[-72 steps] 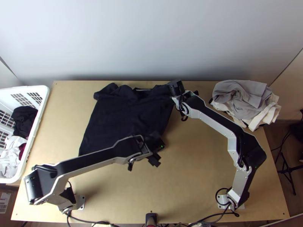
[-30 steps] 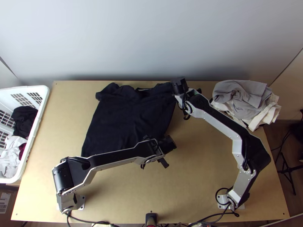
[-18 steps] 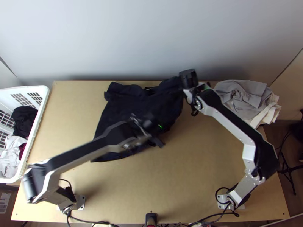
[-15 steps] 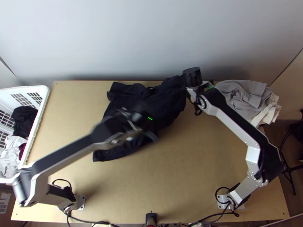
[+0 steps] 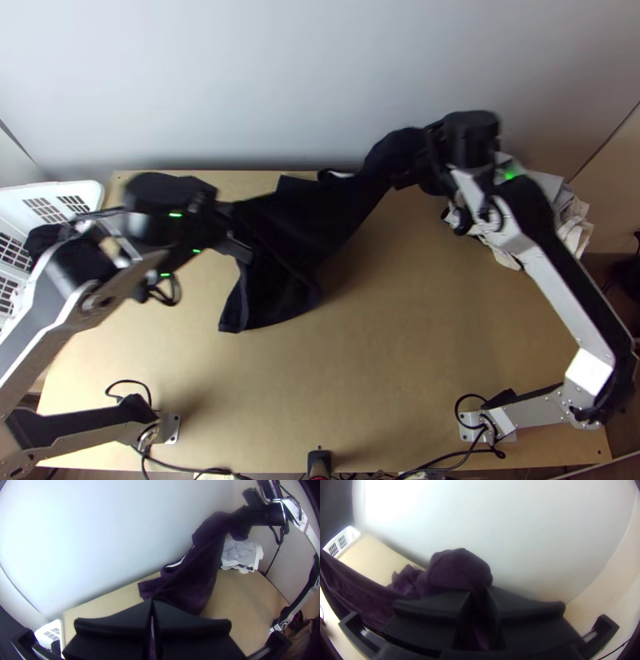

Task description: Fold the t-shirt

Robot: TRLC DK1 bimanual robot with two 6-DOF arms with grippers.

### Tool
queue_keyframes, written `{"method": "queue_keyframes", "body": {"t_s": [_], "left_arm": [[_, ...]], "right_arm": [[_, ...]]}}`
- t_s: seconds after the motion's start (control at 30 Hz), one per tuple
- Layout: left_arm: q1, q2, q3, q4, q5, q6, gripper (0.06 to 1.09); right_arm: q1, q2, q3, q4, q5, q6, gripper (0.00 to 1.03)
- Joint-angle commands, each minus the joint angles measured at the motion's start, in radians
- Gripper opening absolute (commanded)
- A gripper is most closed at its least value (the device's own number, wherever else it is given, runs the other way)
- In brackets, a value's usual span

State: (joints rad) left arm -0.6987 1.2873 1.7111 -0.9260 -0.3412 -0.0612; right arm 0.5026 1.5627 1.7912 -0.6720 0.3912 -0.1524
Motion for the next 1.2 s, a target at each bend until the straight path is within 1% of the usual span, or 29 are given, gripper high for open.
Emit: {"method": "queue_keyframes", "body": {"t_s": [0.0, 0.17, 0.3, 0.37, 0.47, 0.6, 0.7, 0.87, 0.9, 0.97, 1.0, 1.1, 1.17], "left_arm": [[0.067, -0.105, 0.058, -0.017, -0.002, 0.038, 0.09], [0.062, -0.141, 0.105, -0.073, -0.001, 0.035, 0.09], [0.067, -0.174, 0.131, -0.086, -0.002, 0.032, 0.09], [0.071, -0.184, 0.154, -0.088, -0.027, 0.031, 0.09], [0.071, -0.2, 0.205, -0.088, -0.076, 0.031, 0.09], [0.082, -0.229, 0.282, -0.08, -0.139, 0.034, 0.09], [0.151, -0.252, 0.329, -0.077, -0.139, 0.05, 0.09], [0.214, -0.292, 0.369, -0.071, -0.139, 0.069, 0.09], [0.222, -0.301, 0.367, -0.074, -0.137, 0.069, 0.09], [0.223, -0.316, 0.36, -0.1, -0.134, 0.067, 0.09], [0.223, -0.324, 0.349, -0.119, -0.133, 0.06, 0.09], [0.223, -0.359, 0.269, -0.16, -0.096, 0.041, 0.09], [0.223, -0.39, 0.183, -0.163, -0.064, 0.037, 0.09]], "right_arm": [[-0.004, -0.05, 0.18, -0.135, -0.015, 0.028, 0.03], [-0.001, -0.11, 0.228, -0.158, -0.017, 0.024, 0.03], [-0.003, -0.162, 0.24, -0.163, -0.077, 0.028, 0.03], [-0.006, -0.181, 0.26, -0.178, -0.114, 0.039, 0.03], [-0.024, -0.204, 0.303, -0.209, -0.178, 0.082, 0.03], [-0.019, -0.247, 0.324, -0.235, -0.218, 0.091, 0.03], [0.016, -0.268, 0.347, -0.251, -0.218, 0.085, 0.03], [0.094, -0.268, 0.424, -0.333, -0.226, 0.074, 0.03], [0.103, -0.268, 0.424, -0.353, -0.245, 0.076, 0.03], [0.111, -0.268, 0.412, -0.422, -0.319, 0.103, 0.03], [0.111, -0.268, 0.387, -0.452, -0.377, 0.125, 0.03], [0.111, -0.297, 0.267, -0.505, -0.508, 0.155, 0.03], [0.136, -0.328, 0.162, -0.514, -0.561, 0.154, 0.03]]}}
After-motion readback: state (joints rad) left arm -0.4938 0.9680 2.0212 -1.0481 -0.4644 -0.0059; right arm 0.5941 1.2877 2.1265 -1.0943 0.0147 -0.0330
